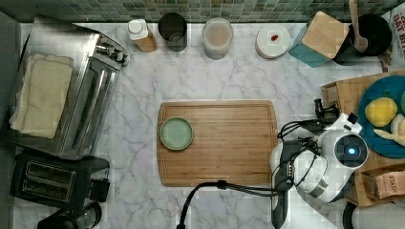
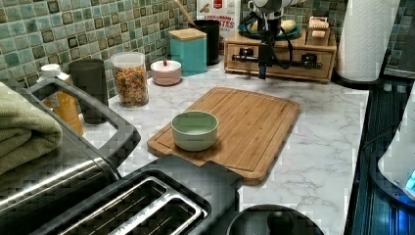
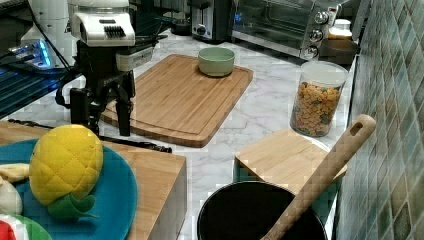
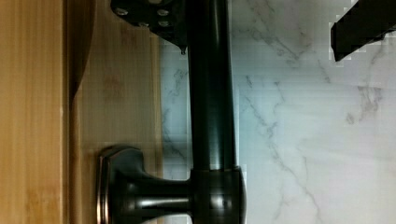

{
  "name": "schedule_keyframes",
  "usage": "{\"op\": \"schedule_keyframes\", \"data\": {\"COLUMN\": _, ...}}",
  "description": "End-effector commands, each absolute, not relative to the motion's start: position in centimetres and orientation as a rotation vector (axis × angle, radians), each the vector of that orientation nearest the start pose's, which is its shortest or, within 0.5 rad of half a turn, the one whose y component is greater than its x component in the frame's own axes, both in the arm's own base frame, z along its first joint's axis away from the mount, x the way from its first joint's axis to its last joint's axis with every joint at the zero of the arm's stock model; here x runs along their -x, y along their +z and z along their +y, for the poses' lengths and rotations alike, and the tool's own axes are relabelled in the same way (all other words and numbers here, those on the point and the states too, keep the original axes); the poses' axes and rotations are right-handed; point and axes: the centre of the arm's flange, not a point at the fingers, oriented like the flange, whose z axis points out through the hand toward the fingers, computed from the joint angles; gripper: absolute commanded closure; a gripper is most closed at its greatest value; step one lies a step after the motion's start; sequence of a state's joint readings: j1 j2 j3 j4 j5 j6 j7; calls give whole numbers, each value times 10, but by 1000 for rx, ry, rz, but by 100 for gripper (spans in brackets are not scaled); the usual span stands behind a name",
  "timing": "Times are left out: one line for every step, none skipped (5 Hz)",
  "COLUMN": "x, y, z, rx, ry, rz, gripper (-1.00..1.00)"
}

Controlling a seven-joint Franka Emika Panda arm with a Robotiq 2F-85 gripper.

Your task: Open the drawer.

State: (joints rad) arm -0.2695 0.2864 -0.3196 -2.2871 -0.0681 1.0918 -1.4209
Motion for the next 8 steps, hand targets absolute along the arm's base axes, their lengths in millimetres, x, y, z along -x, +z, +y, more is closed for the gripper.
{"op": "schedule_keyframes", "data": {"x": -433, "y": 231, "z": -233, "rx": 3145, "ry": 263, "rz": -344, "gripper": -100}}
{"op": "schedule_keyframes", "data": {"x": -442, "y": 221, "z": -183, "rx": 3053, "ry": 289, "rz": -378, "gripper": -100}}
{"op": "schedule_keyframes", "data": {"x": -436, "y": 217, "z": -124, "rx": 3066, "ry": 258, "rz": -312, "gripper": -100}}
{"op": "schedule_keyframes", "data": {"x": -425, "y": 214, "z": -73, "rx": 3072, "ry": 295, "rz": -303, "gripper": -100}}
{"op": "schedule_keyframes", "data": {"x": -417, "y": 221, "z": -31, "rx": 3059, "ry": 316, "rz": -297, "gripper": -100}}
{"op": "schedule_keyframes", "data": {"x": -414, "y": 218, "z": -3, "rx": 3029, "ry": 287, "rz": -355, "gripper": -100}}
{"op": "schedule_keyframes", "data": {"x": -414, "y": 225, "z": 15, "rx": 3024, "ry": 297, "rz": -255, "gripper": -100}}
{"op": "schedule_keyframes", "data": {"x": -410, "y": 242, "z": 11, "rx": 3021, "ry": 268, "rz": -215, "gripper": -100}}
